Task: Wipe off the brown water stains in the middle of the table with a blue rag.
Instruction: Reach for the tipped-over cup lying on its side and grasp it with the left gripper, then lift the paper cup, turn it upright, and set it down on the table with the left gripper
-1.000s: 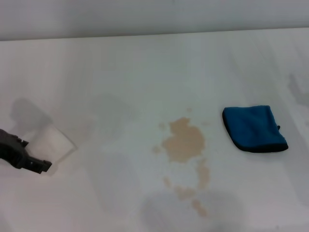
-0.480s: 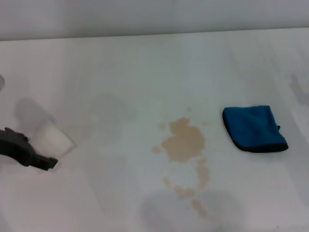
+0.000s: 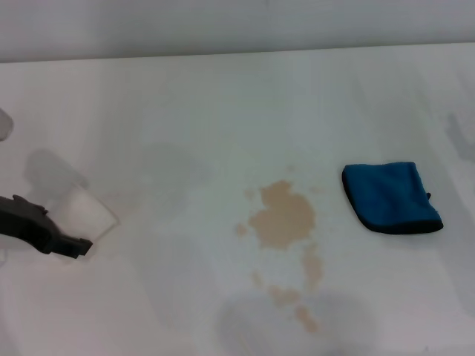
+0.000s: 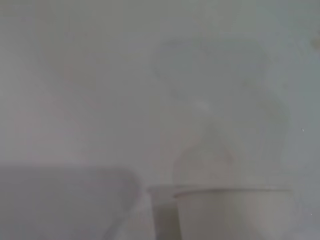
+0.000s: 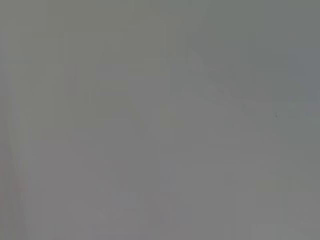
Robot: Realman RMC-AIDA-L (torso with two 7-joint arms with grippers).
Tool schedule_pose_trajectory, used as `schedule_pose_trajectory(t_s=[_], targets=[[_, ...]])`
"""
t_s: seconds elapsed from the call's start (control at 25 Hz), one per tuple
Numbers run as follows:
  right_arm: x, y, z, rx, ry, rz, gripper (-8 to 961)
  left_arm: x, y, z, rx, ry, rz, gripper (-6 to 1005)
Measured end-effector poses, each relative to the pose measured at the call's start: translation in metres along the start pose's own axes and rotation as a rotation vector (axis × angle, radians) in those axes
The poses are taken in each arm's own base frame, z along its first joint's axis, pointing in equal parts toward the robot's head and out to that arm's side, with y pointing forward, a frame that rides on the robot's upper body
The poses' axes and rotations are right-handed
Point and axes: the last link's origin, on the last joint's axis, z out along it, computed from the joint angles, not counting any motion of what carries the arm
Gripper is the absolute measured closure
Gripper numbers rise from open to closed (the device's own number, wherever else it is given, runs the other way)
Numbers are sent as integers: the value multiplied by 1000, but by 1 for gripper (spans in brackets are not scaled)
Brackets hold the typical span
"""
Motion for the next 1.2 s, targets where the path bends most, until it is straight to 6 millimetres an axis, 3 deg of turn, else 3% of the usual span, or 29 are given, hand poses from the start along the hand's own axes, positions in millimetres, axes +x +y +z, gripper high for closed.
schedule_pose_trajectory(t_s=[0.32,0.64,1.0,1.2], targets=[[0,-1,0,2,2,-1,82,9,2,0,-10,53,1,304],[-1,0,1,-1,-1,-2,82,27,4,-3,-19,183,40,340],[-2,-2,2,0,-2,-11,82,38,2,-6,18,379,77,412],[-3,-1,4,-5,-7,-10,82,39,1,-8,90,586,160,436]])
